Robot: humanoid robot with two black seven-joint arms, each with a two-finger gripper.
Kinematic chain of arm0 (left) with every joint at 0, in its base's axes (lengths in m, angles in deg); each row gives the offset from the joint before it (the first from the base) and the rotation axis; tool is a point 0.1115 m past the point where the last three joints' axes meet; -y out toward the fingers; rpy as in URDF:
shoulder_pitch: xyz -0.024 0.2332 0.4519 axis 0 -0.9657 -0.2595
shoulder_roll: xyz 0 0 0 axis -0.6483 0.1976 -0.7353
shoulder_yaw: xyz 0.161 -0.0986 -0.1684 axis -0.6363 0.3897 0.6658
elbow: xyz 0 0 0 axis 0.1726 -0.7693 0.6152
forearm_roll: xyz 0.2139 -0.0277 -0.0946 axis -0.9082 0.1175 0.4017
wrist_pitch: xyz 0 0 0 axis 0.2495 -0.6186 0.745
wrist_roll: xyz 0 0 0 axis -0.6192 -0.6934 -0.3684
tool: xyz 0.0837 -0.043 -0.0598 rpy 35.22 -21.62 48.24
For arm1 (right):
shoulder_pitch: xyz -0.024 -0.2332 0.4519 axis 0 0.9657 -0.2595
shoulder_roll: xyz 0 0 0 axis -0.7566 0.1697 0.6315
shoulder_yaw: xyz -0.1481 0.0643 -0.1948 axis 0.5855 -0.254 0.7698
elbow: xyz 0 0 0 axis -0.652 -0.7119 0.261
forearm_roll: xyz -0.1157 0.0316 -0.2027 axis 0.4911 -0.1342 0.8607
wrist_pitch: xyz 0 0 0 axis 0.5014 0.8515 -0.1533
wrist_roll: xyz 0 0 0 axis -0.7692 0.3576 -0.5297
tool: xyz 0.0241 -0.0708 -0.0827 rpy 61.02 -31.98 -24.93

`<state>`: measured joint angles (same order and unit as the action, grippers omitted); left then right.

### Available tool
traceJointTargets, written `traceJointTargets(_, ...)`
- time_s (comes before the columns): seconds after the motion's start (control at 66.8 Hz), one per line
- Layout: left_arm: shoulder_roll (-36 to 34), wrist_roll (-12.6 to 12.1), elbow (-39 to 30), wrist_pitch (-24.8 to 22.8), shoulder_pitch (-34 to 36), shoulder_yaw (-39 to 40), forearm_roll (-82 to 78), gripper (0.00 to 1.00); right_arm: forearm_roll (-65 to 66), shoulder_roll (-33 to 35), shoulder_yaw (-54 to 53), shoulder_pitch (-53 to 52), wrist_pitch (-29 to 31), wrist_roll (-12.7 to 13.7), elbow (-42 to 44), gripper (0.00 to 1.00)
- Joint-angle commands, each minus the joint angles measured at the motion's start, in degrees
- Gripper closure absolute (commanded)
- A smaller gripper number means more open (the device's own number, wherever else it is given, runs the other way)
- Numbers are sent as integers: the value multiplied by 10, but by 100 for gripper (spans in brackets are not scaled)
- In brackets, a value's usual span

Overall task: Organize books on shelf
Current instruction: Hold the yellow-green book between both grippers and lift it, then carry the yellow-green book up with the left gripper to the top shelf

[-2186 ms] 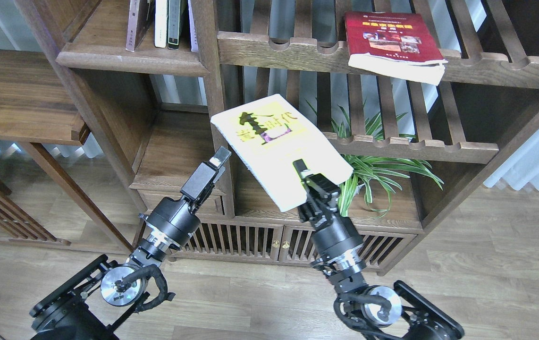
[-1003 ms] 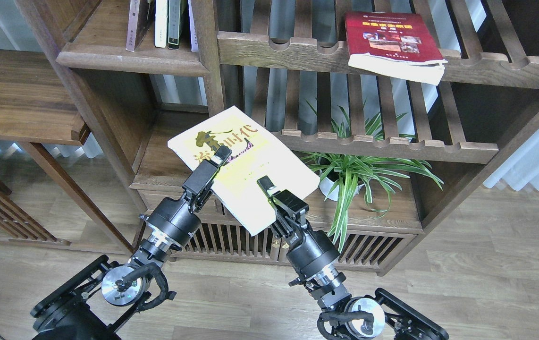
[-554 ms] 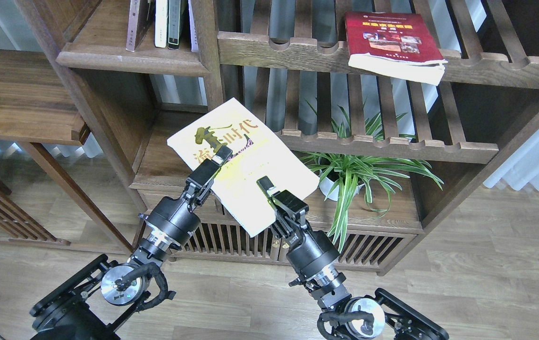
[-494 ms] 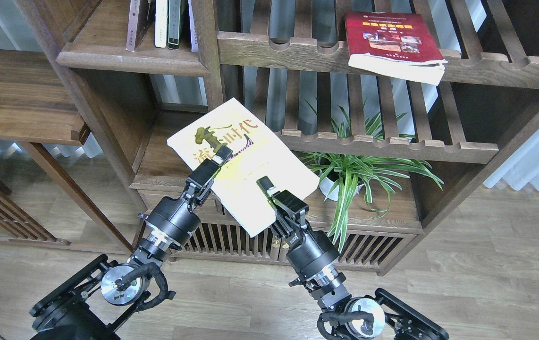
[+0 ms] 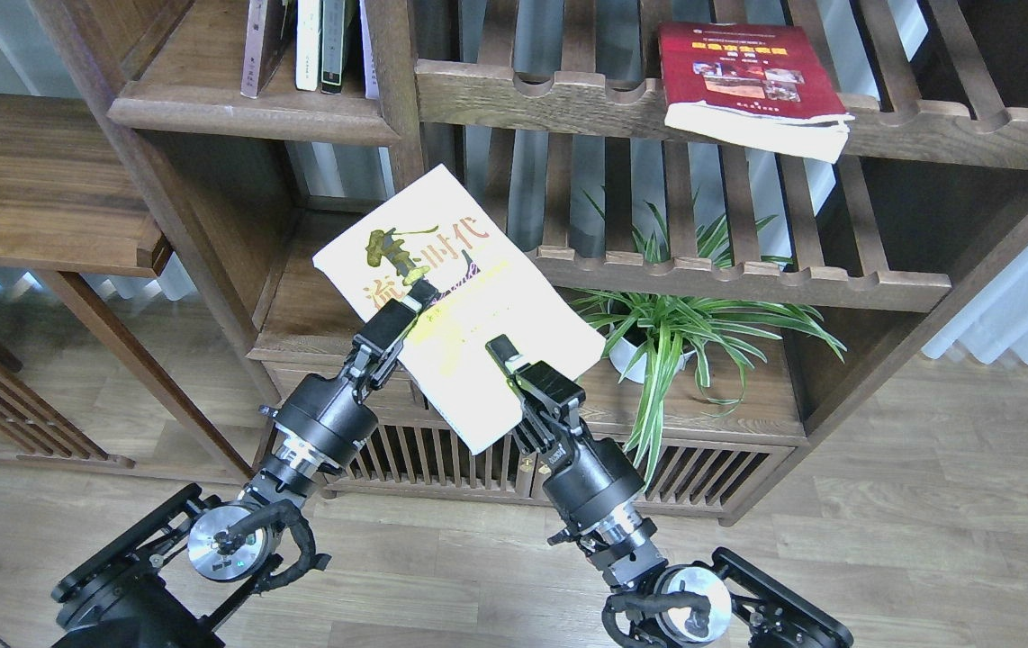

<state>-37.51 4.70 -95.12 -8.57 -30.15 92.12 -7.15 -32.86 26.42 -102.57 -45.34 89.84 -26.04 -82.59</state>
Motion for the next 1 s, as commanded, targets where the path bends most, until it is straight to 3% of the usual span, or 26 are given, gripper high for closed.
traceJointTargets(0.0, -2, -1, -1, 0, 2, 0, 0, 93, 0, 0, -1, -1, 0, 0, 0, 74)
traceJointTargets(0.539, -10, -5, -6, 0, 3, 0, -16, 92, 17, 0, -12, -1, 0, 4, 1, 33)
traceJointTargets(0.988, -82, -6, -38, 0, 30, 23, -41, 91, 14, 45, -45, 9, 0, -1, 16, 23)
